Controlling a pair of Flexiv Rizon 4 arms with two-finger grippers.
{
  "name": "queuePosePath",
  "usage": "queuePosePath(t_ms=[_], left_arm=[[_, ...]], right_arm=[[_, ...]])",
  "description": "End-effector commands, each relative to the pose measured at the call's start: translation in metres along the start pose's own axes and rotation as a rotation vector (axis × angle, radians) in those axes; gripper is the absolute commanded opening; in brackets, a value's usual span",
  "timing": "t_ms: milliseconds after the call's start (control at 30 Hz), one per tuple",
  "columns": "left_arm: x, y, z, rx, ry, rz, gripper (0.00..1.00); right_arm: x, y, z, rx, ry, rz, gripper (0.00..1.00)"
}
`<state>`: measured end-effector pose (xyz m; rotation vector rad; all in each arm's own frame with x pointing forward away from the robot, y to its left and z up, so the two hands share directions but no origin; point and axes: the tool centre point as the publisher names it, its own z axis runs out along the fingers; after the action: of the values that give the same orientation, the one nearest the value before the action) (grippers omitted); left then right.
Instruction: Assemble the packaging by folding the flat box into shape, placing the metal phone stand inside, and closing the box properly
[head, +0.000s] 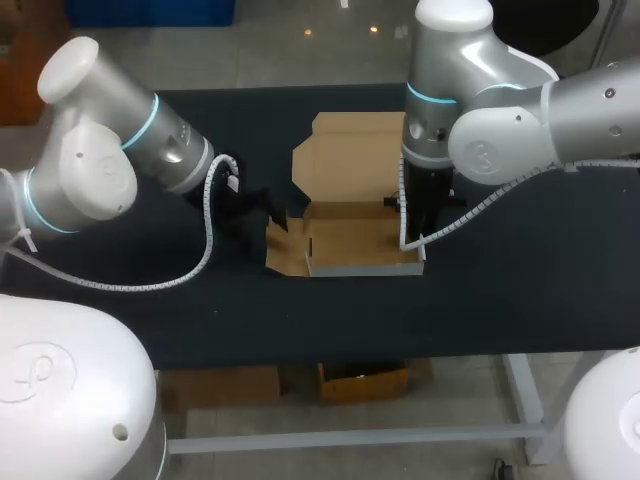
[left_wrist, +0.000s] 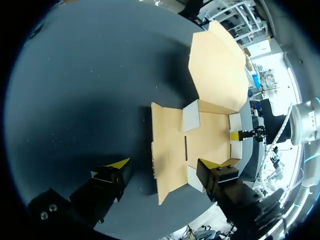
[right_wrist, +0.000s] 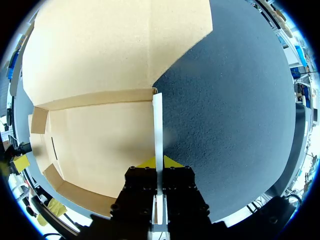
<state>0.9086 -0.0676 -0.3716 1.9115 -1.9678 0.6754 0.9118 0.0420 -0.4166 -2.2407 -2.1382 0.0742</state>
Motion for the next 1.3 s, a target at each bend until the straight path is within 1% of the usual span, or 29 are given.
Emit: queuePosePath(t_ms=[33,67,133,200,267,333,400,500,633,700,767,800,833,967,1033,1167,1200,1267,1300], left_arm=[[-0.005,-0.01,0.012,-0.037,0.021,-0.003,0.59],[-0.006,-0.01,0.014,-0.04,0.02,-0.005,0.58],[-0.006,-0.01,0.018,-0.054,0.028,-0.01,0.51],[-0.007,-0.01,0.022,-0.062,0.026,-0.013,0.51],[-0.009,-0.011,0.027,-0.081,0.035,-0.024,0.47],[-0.01,-0.012,0.031,-0.1,0.047,-0.032,0.47],[-0.009,-0.011,0.033,-0.111,0.064,-0.031,0.47],[-0.006,-0.009,0.035,-0.118,0.068,-0.033,0.45],[-0.002,-0.008,0.035,-0.116,0.066,-0.044,0.31],[0.0,-0.007,0.036,-0.106,0.046,-0.051,0.16],[0.002,-0.006,0.035,-0.102,0.042,-0.052,0.07],[0.003,-0.006,0.035,-0.094,0.029,-0.054,0.02],[0.005,-0.006,0.034,-0.091,0.02,-0.054,0.0],[0.013,-0.005,0.031,-0.079,-0.021,-0.053,0.0],[0.019,-0.005,0.029,-0.067,-0.06,-0.054,0.0],[0.03,-0.004,0.029,-0.036,-0.156,-0.063,0.0],[0.032,-0.004,0.029,-0.037,-0.168,-0.055,0.0],[0.04,-0.004,0.03,-0.021,-0.238,-0.055,0.0],[0.042,-0.004,0.031,-0.02,-0.258,-0.054,0.0]], right_arm=[[0.0,0.0,-0.001,0.002,-0.002,0.0,0.0],[0.0,0.0,-0.001,0.002,-0.002,0.0,0.0],[0.0,0.0,-0.001,0.002,-0.002,0.0,0.0],[0.0,0.0,-0.001,0.002,-0.002,0.0,0.0],[0.0,0.0,-0.001,0.002,-0.002,0.0,0.0],[0.0,0.0,-0.001,0.002,-0.002,0.0,0.0],[0.0,0.0,-0.001,0.002,-0.002,0.0,0.0],[0.0,0.0,-0.001,0.002,-0.002,0.0,0.0],[0.0,0.0,-0.001,0.002,-0.002,0.0,0.0],[0.0,0.0,-0.001,0.002,-0.002,0.0,0.0],[0.0,0.0,-0.001,0.002,-0.002,0.0,0.0],[0.0,0.0,-0.001,0.002,-0.002,0.0,0.0],[0.0,0.0,-0.001,0.002,-0.002,0.0,0.0],[0.0,0.0,-0.001,0.002,-0.002,0.0,0.0],[0.0,0.0,-0.001,0.002,-0.002,0.0,0.0],[0.0,0.0,-0.001,0.002,-0.002,0.0,0.0],[0.0,0.0,-0.001,0.002,-0.002,0.0,0.0],[0.0,0.0,-0.001,0.002,-0.002,0.0,0.0],[0.0,0.0,-0.001,0.002,-0.002,0.0,0.0]])
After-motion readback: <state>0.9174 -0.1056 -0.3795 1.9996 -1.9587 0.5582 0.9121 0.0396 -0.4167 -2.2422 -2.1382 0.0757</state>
